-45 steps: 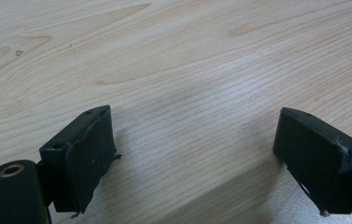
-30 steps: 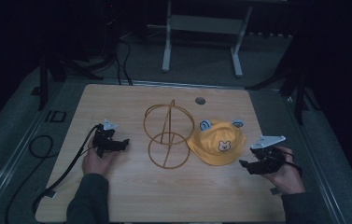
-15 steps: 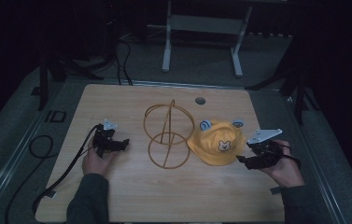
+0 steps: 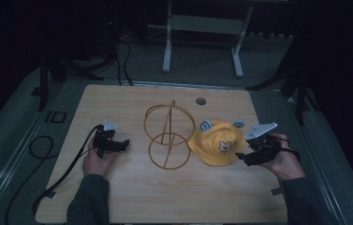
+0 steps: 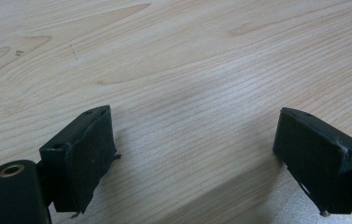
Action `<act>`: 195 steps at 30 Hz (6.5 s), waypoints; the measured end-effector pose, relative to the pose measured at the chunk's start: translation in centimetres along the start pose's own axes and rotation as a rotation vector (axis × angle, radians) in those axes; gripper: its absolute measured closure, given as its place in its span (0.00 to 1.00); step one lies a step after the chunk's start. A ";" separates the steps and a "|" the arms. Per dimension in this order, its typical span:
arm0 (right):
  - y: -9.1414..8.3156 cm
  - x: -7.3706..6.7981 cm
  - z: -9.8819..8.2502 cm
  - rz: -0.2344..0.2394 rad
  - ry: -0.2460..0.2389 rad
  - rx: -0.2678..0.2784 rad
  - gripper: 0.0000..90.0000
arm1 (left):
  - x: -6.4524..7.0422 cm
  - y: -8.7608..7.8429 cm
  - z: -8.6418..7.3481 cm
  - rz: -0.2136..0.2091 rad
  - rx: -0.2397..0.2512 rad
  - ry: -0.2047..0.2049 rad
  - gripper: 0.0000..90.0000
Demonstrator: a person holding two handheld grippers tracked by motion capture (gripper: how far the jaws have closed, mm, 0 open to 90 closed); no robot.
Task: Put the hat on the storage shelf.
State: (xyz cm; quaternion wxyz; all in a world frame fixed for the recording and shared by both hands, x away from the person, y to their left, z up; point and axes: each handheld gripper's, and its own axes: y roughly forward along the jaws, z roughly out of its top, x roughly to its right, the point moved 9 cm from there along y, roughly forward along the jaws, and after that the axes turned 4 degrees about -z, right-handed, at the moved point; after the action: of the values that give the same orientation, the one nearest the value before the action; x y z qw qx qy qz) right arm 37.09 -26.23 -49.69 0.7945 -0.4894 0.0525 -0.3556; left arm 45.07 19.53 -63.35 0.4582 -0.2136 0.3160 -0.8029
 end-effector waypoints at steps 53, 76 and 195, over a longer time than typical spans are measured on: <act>-0.5 2.0 4.5 0.025 -0.172 -0.062 0.40 | 0.0 0.0 0.0 0.000 0.000 0.000 0.14; 1.0 3.1 5.9 0.081 -0.224 -0.120 0.42 | 0.0 0.0 0.0 -0.001 -0.002 0.000 0.14; -1.8 4.5 9.9 0.281 -0.345 -0.298 0.83 | 0.0 -0.1 -0.1 -0.002 -0.002 0.004 0.14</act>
State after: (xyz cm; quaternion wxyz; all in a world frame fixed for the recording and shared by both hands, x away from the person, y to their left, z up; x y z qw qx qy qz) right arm 43.80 -22.16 -41.94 0.7525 -0.6422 0.0353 -0.1415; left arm 44.94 19.57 -63.34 0.4568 -0.2128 0.3173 -0.8034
